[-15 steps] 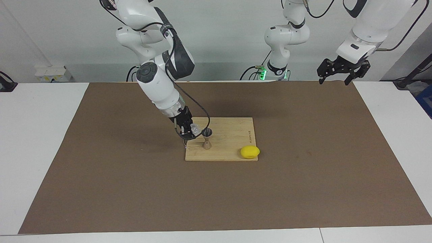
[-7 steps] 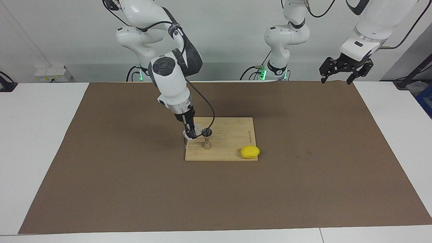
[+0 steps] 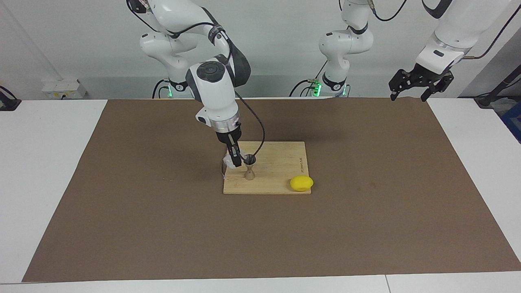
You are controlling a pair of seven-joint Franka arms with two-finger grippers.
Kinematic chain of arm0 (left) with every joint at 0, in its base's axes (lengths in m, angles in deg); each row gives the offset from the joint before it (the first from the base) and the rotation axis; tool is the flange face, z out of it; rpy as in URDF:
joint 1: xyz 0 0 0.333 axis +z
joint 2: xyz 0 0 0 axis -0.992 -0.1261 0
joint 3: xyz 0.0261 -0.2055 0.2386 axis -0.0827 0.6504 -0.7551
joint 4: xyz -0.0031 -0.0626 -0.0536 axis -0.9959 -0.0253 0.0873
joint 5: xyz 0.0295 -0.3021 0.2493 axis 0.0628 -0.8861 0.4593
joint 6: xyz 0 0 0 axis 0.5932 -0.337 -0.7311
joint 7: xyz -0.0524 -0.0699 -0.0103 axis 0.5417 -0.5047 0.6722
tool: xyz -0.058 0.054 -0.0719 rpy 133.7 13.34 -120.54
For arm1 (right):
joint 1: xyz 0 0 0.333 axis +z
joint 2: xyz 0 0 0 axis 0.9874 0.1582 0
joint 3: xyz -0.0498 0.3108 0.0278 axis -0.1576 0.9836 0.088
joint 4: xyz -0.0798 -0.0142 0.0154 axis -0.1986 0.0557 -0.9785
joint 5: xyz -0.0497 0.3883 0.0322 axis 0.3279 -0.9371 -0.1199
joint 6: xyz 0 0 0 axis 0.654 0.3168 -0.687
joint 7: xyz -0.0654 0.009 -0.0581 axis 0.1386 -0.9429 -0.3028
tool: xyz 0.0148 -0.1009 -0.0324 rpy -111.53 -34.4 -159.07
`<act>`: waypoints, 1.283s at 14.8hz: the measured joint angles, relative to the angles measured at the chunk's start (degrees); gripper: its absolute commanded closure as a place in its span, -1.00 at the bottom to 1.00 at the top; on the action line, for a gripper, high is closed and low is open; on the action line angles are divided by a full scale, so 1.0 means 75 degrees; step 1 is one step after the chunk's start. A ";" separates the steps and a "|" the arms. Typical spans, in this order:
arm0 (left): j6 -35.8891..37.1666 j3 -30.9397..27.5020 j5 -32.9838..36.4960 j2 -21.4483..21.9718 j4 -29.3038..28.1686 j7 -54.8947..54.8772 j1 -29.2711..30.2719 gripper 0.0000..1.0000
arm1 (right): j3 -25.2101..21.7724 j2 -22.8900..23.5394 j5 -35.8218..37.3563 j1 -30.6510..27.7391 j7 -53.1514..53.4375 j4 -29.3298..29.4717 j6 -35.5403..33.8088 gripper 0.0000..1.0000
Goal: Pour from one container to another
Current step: 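Tilt the clear glass over the dark cup with the right gripper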
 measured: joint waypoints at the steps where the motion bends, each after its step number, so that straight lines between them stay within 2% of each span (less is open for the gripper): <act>1: 0.0000 0.0001 -0.0002 0.0000 0.0000 0.0000 0.0000 -1.00 | 0.0000 0.0001 0.0082 0.0033 0.0005 0.0001 0.0000 1.00; 6: 0.0001 0.0004 -0.0006 0.0000 0.0000 0.0000 0.0000 -1.00 | 0.0000 0.0011 0.0625 0.0114 0.0006 0.0002 -0.0019 1.00; 19: 0.0001 0.0004 -0.0007 0.0000 0.0000 0.0000 0.0000 -1.00 | -0.0023 0.0037 0.0494 0.0120 0.0204 0.0116 -0.0015 1.00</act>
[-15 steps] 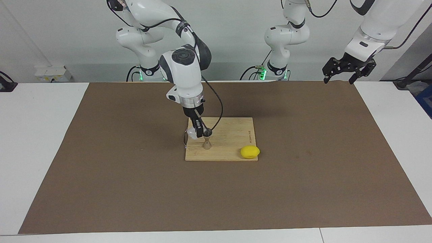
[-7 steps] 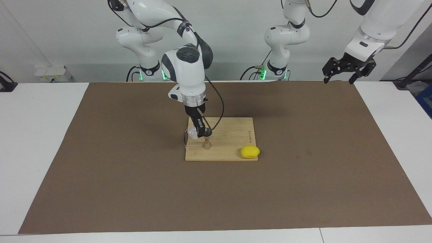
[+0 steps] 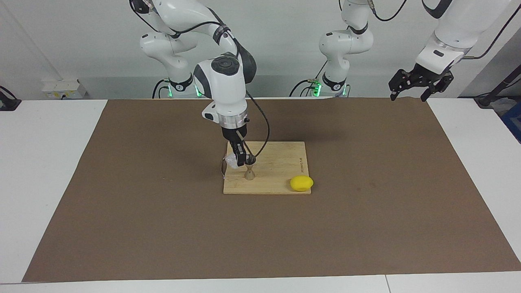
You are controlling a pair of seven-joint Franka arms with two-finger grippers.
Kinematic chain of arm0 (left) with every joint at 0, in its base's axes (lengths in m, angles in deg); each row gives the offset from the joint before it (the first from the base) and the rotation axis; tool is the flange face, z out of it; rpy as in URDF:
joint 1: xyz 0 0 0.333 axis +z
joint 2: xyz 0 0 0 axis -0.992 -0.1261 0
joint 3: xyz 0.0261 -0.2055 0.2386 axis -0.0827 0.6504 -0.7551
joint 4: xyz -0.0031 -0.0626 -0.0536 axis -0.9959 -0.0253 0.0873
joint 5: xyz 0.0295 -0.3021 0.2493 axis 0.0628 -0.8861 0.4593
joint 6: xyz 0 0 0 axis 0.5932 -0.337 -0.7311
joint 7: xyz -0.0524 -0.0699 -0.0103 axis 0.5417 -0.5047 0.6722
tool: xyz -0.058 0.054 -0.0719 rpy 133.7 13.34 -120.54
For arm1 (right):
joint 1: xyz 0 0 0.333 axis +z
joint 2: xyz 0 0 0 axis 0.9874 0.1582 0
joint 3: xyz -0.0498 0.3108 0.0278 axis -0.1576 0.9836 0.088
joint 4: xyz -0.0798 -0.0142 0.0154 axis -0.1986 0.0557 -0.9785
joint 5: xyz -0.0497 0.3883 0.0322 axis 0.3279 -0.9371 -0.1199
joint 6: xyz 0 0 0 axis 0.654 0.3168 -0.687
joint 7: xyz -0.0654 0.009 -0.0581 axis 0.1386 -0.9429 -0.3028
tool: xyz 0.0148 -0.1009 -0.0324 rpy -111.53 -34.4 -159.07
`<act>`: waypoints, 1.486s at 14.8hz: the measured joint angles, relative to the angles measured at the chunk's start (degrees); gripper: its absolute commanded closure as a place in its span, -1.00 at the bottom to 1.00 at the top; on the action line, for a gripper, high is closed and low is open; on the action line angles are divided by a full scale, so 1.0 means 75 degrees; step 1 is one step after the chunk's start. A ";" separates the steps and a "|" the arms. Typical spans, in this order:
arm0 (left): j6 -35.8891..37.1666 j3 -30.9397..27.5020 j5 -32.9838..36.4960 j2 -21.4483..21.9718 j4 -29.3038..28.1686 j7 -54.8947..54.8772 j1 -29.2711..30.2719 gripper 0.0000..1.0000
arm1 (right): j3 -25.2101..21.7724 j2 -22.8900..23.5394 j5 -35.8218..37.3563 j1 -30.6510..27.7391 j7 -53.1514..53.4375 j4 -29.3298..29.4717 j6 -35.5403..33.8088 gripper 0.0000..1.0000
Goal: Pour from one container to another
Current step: 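Tilt the clear glass over the dark cup with the right gripper, then carry the glass back and lower it beside the board with the right gripper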
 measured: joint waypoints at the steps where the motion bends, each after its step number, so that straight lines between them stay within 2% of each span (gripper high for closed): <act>1: 0.0000 0.0000 0.0000 0.0000 0.0000 0.0000 0.0000 -1.00 | -0.0005 0.0009 -0.0125 -0.0001 0.0012 0.0005 0.0002 1.00; 11: -0.0436 0.0008 -0.0005 0.0000 -0.0037 0.0012 0.0002 -1.00 | -0.0022 0.0048 -0.1442 -0.0518 0.0028 0.0043 0.0002 1.00; 15: -0.0442 -0.0008 -0.0015 0.0000 -0.0039 0.0012 0.0005 -1.00 | -0.0020 0.0094 -0.2368 -0.0796 -0.0168 0.0016 0.0014 1.00; 18: -0.0444 -0.0049 -0.0327 0.0000 -0.0037 0.0012 0.0009 -1.00 | -0.0026 0.0104 -0.3467 -0.1288 -0.1018 -0.0240 0.0014 1.00; 22: -0.0439 -0.0050 -0.0420 0.0000 -0.0037 0.0012 0.0009 -1.00 | -0.0038 0.0101 -0.4900 -0.2163 -0.2776 -0.0966 0.0014 1.00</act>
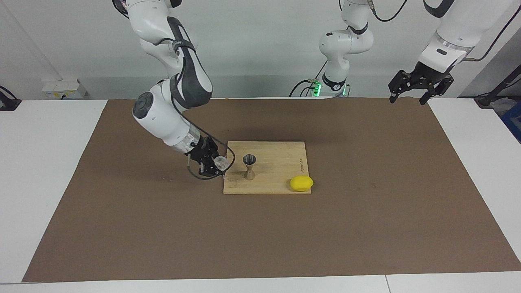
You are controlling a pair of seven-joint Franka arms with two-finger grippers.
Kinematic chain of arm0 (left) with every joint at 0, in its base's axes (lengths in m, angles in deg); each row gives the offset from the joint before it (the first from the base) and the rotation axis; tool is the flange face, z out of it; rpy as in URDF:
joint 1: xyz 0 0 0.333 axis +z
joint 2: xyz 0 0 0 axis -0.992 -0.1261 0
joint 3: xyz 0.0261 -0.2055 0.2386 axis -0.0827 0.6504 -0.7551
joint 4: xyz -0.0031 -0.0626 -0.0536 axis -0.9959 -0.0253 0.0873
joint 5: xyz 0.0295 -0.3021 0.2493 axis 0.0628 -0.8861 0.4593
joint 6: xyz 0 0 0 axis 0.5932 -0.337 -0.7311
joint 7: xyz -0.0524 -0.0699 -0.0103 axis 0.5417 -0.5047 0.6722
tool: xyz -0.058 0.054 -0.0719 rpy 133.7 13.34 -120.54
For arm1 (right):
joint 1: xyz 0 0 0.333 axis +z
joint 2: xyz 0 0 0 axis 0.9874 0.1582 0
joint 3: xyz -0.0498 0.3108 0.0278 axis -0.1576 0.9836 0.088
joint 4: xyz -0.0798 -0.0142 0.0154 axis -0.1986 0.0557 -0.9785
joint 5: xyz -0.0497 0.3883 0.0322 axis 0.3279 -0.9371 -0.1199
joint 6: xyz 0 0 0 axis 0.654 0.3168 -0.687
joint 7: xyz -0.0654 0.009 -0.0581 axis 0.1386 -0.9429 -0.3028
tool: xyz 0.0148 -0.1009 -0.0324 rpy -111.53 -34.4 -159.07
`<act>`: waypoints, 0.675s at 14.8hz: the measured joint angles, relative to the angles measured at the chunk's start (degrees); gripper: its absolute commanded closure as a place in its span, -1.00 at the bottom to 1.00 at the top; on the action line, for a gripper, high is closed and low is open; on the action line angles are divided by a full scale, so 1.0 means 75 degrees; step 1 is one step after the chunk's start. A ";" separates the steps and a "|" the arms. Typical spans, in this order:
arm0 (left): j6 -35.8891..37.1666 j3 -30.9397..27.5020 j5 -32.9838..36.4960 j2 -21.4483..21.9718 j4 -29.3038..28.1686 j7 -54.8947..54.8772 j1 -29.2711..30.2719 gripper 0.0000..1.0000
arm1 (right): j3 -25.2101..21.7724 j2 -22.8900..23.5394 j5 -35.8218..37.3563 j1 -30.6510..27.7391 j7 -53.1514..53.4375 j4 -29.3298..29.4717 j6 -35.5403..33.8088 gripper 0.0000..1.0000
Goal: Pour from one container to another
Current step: 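Carry the glass back and lower it beside the board with the right gripper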
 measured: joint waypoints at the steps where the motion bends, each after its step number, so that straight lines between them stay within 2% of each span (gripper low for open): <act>1: 0.0002 0.0000 0.0000 0.0000 -0.0004 0.0000 0.0000 -1.00 | -0.0002 -0.0005 -0.0289 -0.0201 -0.0449 -0.0195 0.0000 1.00; 6: 0.0003 0.0000 0.0000 0.0000 -0.0013 0.0000 0.0000 -1.00 | -0.0007 -0.0105 -0.1234 -0.1050 -0.1800 -0.0878 -0.0002 1.00; 10: 0.0003 0.0000 -0.0001 0.0000 -0.0014 0.0000 0.0000 -1.00 | -0.0006 -0.0116 -0.1398 -0.1578 -0.2298 -0.1096 -0.0112 1.00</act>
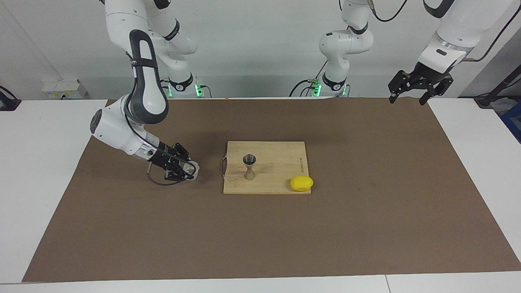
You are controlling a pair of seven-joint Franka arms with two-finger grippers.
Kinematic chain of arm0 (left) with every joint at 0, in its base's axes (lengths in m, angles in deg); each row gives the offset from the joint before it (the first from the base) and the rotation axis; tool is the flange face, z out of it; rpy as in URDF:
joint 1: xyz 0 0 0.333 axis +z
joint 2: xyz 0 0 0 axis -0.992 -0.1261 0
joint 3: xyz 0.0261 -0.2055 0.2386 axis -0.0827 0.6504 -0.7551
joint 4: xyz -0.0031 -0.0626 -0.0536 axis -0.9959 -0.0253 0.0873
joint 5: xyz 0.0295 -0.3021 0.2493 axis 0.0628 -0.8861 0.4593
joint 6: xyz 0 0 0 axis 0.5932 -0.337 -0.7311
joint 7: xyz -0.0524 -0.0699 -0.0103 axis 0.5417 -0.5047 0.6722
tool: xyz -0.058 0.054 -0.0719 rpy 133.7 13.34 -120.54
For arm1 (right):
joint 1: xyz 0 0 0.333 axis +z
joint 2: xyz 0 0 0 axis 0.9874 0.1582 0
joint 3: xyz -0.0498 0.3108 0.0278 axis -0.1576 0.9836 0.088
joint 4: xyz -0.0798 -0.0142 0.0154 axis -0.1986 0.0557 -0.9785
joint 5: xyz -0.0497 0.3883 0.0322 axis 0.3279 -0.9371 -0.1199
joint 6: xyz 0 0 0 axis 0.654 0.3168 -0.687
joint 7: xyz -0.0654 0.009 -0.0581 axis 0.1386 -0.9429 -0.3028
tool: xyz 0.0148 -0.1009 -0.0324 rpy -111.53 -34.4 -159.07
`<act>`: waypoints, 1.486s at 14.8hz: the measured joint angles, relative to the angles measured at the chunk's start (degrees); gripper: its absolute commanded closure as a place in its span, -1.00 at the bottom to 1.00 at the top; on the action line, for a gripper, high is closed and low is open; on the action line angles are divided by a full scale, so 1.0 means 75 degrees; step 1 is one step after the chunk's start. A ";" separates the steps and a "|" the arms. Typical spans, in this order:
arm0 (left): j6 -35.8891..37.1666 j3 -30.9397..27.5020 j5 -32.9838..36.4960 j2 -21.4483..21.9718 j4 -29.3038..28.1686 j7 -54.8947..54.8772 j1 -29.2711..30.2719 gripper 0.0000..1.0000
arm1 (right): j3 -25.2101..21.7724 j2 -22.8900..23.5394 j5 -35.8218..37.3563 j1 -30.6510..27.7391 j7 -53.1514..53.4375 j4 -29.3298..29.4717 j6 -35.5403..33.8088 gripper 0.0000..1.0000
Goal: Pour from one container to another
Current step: 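Carry the glass back and lower it beside the board with the right gripper, then open the right gripper to release the glass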
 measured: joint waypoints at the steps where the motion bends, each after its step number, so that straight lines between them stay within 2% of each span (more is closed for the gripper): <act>1: 0.0000 0.0000 0.0000 0.0000 0.0000 0.0000 0.0000 -1.00 | 0.0000 0.0008 -0.0142 -0.0123 -0.0205 -0.0054 -0.0099 1.00; 9: 0.0000 0.0000 0.0000 0.0000 0.0000 0.0000 0.0000 -1.00 | 0.0001 0.0534 -0.0728 -0.1052 -0.1800 -0.0297 -0.0611 1.00; 10: 0.0000 0.0000 0.0000 0.0000 0.0000 0.0000 0.0000 -1.00 | -0.0001 0.0573 -0.0773 -0.1084 -0.1857 -0.0297 -0.0612 0.62; 11: 0.0000 0.0000 0.0000 0.0000 0.0000 0.0000 0.0000 -1.00 | -0.0001 0.0586 -0.0778 -0.1092 -0.1860 -0.0298 -0.0611 0.02; 12: 0.0000 0.0000 0.0000 0.0000 0.0000 0.0000 0.0000 -1.00 | -0.0001 0.0586 -0.0779 -0.1092 -0.1859 -0.0306 -0.0597 -0.81; 13: 0.0000 0.0000 0.0000 0.0000 0.0000 0.0000 0.0000 -1.00 | -0.0002 0.0586 -0.0779 -0.1092 -0.1859 -0.0328 -0.0557 -1.00; 18: 0.0000 0.0000 0.0000 0.0000 0.0000 0.0000 0.0000 -1.00 | -0.0008 0.0517 -0.0773 -0.1153 -0.1859 -0.0399 -0.0488 -1.00; 22: 0.0000 0.0000 0.0000 0.0000 0.0000 0.0000 0.0000 -1.00 | -0.0022 0.0234 -0.0452 -0.1527 -0.1866 -0.0470 -0.0486 -1.00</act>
